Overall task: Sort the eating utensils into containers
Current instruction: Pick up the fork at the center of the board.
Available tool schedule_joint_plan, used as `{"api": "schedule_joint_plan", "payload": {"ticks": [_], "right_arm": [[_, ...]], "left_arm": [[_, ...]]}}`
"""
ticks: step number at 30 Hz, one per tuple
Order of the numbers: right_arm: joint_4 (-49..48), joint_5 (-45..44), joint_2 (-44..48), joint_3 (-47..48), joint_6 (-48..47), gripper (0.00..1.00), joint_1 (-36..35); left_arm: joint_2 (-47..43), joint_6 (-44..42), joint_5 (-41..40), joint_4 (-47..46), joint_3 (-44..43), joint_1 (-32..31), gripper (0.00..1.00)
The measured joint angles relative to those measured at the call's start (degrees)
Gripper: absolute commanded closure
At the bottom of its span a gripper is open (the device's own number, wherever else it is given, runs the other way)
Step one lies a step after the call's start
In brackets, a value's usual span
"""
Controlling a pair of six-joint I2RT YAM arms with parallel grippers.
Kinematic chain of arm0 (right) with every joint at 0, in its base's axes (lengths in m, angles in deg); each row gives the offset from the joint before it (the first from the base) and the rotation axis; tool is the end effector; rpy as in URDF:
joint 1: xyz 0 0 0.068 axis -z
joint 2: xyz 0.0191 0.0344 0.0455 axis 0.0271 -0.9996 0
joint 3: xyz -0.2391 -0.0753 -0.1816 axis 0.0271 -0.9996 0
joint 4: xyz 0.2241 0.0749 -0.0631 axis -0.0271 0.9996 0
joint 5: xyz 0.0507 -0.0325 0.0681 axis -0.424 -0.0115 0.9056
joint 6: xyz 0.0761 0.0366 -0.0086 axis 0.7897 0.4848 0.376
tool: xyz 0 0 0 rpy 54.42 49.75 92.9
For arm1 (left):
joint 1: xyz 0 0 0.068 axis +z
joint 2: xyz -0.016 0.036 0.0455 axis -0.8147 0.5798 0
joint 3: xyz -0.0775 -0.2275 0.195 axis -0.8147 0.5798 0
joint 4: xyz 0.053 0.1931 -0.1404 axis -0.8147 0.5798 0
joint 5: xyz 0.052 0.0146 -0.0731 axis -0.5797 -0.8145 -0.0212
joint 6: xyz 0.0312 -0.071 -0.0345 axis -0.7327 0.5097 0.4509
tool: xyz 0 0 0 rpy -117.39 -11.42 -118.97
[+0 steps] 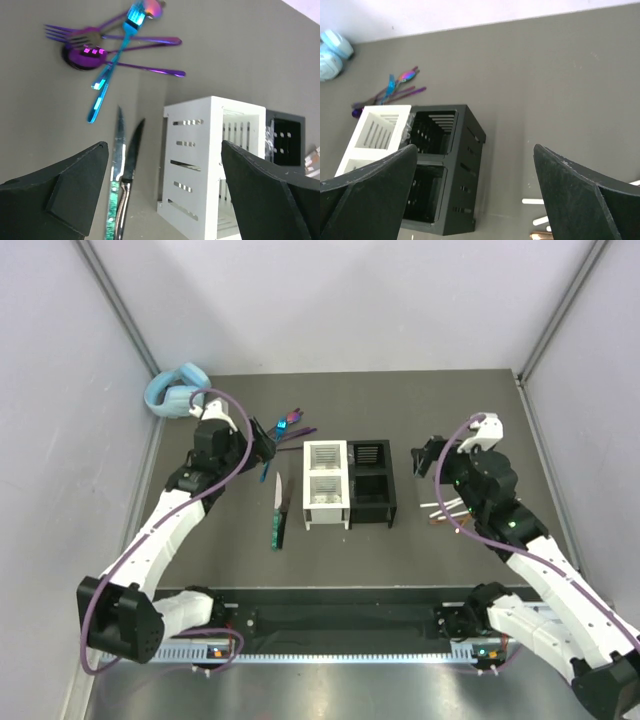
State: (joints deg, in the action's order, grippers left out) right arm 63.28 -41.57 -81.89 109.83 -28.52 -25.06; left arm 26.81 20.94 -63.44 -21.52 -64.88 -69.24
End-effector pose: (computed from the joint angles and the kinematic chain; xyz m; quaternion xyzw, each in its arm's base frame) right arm 0.1686 0.0643 0.3507 0.0224 0.7653 0.1566 0.6239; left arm 0.2582 -0.0673 0.3244 -0.1541 0.8486 -0.2113 0.4598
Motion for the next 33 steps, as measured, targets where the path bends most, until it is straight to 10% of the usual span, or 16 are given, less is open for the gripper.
{"api": "schedule_joint_plan", "payload": {"ticks": [9, 21, 33], "right_arm": [[-0.02, 1.40, -0.70, -0.07, 1.14, 0.00, 0.00], [9.14, -12.15, 0.13, 3.91, 3.48, 0.00, 0.90], [26.08, -13.75, -15.74, 12.61, 12.70, 0.00, 25.88]], "left_arm": [[-4.37, -0.17, -6.69, 4.11, 1.14, 0.15, 0.01], [-6.29, 2.23, 3.78, -1.77, 9.92, 0.39, 0.01], [-9.14, 2.23, -2.93, 0.74, 8.79, 0.42, 0.01]]}}
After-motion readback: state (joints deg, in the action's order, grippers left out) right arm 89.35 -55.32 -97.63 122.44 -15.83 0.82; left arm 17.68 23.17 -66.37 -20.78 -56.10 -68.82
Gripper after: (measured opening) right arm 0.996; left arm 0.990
